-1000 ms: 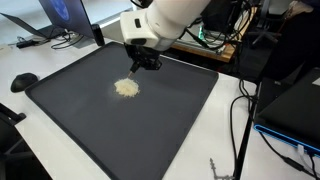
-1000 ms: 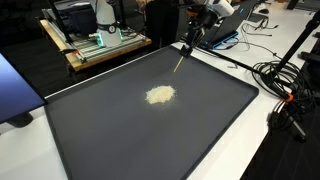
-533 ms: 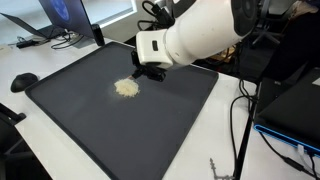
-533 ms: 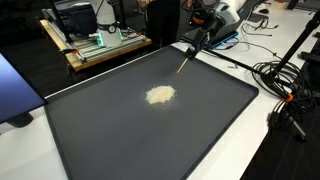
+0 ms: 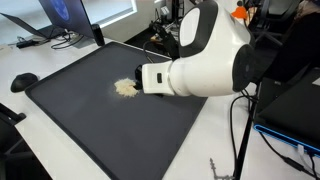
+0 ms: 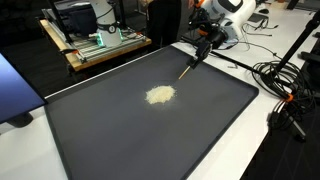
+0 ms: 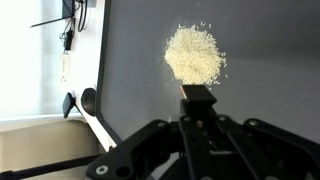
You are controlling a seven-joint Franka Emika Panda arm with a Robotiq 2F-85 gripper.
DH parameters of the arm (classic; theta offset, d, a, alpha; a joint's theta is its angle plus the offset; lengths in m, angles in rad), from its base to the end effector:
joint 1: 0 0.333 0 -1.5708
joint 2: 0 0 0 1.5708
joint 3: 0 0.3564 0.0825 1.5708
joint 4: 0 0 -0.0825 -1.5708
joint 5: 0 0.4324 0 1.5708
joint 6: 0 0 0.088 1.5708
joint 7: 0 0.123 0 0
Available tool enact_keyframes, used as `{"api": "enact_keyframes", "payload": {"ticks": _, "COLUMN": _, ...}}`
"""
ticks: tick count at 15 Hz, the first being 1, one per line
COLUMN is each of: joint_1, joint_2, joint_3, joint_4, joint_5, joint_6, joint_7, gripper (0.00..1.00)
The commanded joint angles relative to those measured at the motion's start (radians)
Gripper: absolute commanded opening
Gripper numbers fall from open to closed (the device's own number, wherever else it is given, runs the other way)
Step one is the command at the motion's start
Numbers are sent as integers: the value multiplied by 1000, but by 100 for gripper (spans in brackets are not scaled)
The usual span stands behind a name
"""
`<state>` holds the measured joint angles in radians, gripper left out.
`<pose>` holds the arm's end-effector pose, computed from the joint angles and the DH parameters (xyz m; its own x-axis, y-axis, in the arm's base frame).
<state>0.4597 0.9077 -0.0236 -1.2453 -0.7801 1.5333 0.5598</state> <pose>0.7239 0.2442 0.1995 0.9860 0.0240 -0.1649 0.1496 -0.5639 0.8122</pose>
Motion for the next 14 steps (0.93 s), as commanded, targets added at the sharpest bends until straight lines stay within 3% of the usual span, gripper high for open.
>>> {"api": "enact_keyframes", "payload": {"ticks": 1, "joint_1": 21, "joint_2": 128, "joint_3": -19, "joint_4": 176, "joint_5": -11, "joint_6": -95, "joint_7": -15, "gripper": 3}}
{"api": "enact_keyframes", "payload": {"ticks": 8, "joint_1": 32, "joint_2": 271, "joint_3": -36, "joint_4": 363, "joint_5": 7, "joint_6": -206, "joint_7": -50, "gripper": 3}}
{"api": "enact_keyframes", "payload": {"ticks": 14, "joint_1": -53, "joint_2": 222, "joint_3": 10, "joint_4": 377, "joint_5": 74, "joint_6": -195, "joint_7": -161, "gripper": 3}}
